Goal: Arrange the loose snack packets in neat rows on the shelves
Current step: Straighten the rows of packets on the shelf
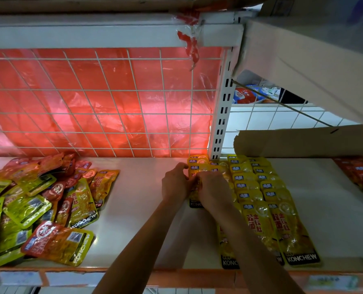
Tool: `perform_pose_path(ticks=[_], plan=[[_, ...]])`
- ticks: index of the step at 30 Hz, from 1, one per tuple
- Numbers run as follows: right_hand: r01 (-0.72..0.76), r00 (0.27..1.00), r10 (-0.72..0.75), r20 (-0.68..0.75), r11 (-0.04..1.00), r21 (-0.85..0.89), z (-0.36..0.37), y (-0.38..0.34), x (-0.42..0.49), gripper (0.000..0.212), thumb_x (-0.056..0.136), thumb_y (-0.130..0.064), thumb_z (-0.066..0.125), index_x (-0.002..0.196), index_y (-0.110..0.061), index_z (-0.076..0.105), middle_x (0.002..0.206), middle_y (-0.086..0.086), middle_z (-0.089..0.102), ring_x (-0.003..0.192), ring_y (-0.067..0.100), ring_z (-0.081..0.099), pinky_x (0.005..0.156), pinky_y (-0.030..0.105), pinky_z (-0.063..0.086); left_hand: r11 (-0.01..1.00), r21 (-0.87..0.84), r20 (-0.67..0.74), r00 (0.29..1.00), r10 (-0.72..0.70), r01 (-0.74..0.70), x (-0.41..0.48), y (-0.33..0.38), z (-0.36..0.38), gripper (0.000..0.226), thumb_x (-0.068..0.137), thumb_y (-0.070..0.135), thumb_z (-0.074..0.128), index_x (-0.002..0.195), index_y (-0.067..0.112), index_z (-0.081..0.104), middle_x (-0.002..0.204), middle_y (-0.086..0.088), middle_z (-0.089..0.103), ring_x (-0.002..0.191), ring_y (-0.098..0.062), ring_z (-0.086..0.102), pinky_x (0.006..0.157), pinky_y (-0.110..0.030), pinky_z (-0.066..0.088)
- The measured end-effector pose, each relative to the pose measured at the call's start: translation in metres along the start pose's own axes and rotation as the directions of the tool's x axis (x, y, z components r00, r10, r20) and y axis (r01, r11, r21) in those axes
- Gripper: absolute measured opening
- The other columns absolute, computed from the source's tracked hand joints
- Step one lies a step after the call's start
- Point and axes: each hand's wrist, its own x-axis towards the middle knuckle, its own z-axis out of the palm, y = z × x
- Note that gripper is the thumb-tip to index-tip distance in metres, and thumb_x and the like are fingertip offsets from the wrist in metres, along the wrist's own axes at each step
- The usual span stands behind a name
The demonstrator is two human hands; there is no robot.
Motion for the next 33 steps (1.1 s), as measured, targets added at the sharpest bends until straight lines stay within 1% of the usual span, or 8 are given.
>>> perform_pose_path(ticks=[4, 9, 13, 17, 19, 23, 30, 33], plan=[[0.0, 1.0, 0.0, 0.026, 1.0, -0.001, 0.0, 0.0, 0.001, 0.024, 0.095, -0.021, 0.052, 0.112, -0.021, 0.07, 0.109, -0.001, 0.07, 0.102, 0.014, 0.063, 0.089, 0.025, 0.051, 0.999, 0.03, -0.01, 1.0, -0.015, 0.016, -0.001, 0.0, 0.0, 0.044, 0.086, 0.049, 0.065, 0.121, 0.023, 0.06, 0.1, -0.001, 0.073, 0.085, -0.015, 0.068, 0.072, -0.023, 0.043], [-0.001, 1.0, 0.0, 0.022, 1.0, 0.017, 0.001, -0.005, 0.0, 0.025, 0.097, -0.02, 0.048, 0.112, -0.019, 0.069, 0.108, 0.001, 0.07, 0.101, 0.015, 0.064, 0.088, 0.025, 0.049, 0.999, 0.039, 0.004, 0.999, -0.032, 0.032, -0.004, -0.002, -0.003, 0.042, 0.088, 0.048, 0.063, 0.12, 0.022, 0.06, 0.102, -0.002, 0.073, 0.083, -0.012, 0.065, 0.073, -0.021, 0.041], [-0.019, 0.999, 0.017, 0.042, 0.999, 0.032, 0.006, -0.012, 0.0, 0.026, 0.099, -0.02, 0.044, 0.111, -0.016, 0.067, 0.107, 0.004, 0.069, 0.099, 0.017, 0.064, 0.088, 0.029, 0.051, 0.998, 0.056, 0.011, 1.0, -0.025, 0.025, -0.008, -0.005, -0.007, 0.04, 0.091, 0.043, 0.061, 0.125, 0.021, 0.058, 0.107, -0.003, 0.072, 0.091, -0.017, 0.067, 0.077, -0.021, 0.041], [0.027, 1.0, -0.028, 0.009, 0.998, 0.064, 0.007, -0.019, -0.001, 0.024, 0.095, -0.018, 0.051, 0.112, -0.015, 0.068, 0.107, 0.006, 0.07, 0.1, 0.019, 0.063, 0.083, 0.025, 0.046, 0.99, 0.139, -0.013, 1.0, 0.011, -0.009, -0.013, -0.008, -0.018, 0.038, 0.095, 0.039, 0.056, 0.128, 0.02, 0.057, 0.112, -0.003, 0.07, 0.097, -0.017, 0.067, 0.087, -0.026, 0.048], [0.058, 0.998, -0.06, 0.019, 0.995, 0.078, 0.01, -0.024, -0.002, 0.027, 0.093, -0.015, 0.054, 0.118, -0.013, 0.065, 0.114, 0.006, 0.068, 0.106, 0.02, 0.061, 0.088, 0.026, 0.046, 0.978, 0.204, -0.049, 0.998, 0.042, -0.032, -0.017, -0.011, -0.025, 0.037, 0.095, 0.037, 0.056, 0.129, 0.021, 0.056, 0.119, 0.0, 0.068, 0.104, -0.017, 0.065, 0.092, -0.029, 0.049], [0.122, 0.991, -0.127, 0.052, 0.989, 0.079, 0.021, -0.045, -0.005, 0.036, 0.091, -0.015, 0.058, 0.127, -0.016, 0.06, 0.124, 0.002, 0.065, 0.113, 0.018, 0.059, 0.097, 0.026, 0.043, 0.926, 0.369, -0.173, 0.973, 0.149, -0.077, -0.028, -0.027, -0.045, 0.035, 0.097, 0.035, 0.052, 0.129, 0.023, 0.056, 0.127, 0.003, 0.061, 0.116, -0.015, 0.055, 0.096, -0.026, 0.044], [0.198, 0.966, -0.217, 0.137, 0.97, 0.143, 0.048, -0.1, -0.01, 0.037, 0.091, -0.019, 0.059, 0.128, -0.019, 0.058, 0.126, 0.002, 0.062, 0.113, 0.022, 0.056, 0.094, 0.03, 0.044, 0.877, 0.479, -0.25, 0.964, 0.09, 0.042, -0.047, -0.072, -0.097, 0.035, 0.093, 0.029, 0.052, 0.126, 0.02, 0.057, 0.129, -0.002, 0.058, 0.123, -0.025, 0.046, 0.097, -0.034, 0.039], [0.244, 0.946, -0.274, 0.175, 0.954, 0.175, 0.06, -0.123, -0.015, 0.039, 0.09, -0.019, 0.059, 0.129, -0.017, 0.056, 0.127, 0.005, 0.061, 0.113, 0.025, 0.055, 0.094, 0.033, 0.044, 0.87, 0.479, -0.31, 0.95, 0.043, 0.117, -0.06, -0.092, -0.118, 0.039, 0.091, 0.031, 0.054, 0.129, 0.022, 0.055, 0.126, -0.004, 0.057, 0.119, -0.026, 0.046, 0.093, -0.035, 0.04]])
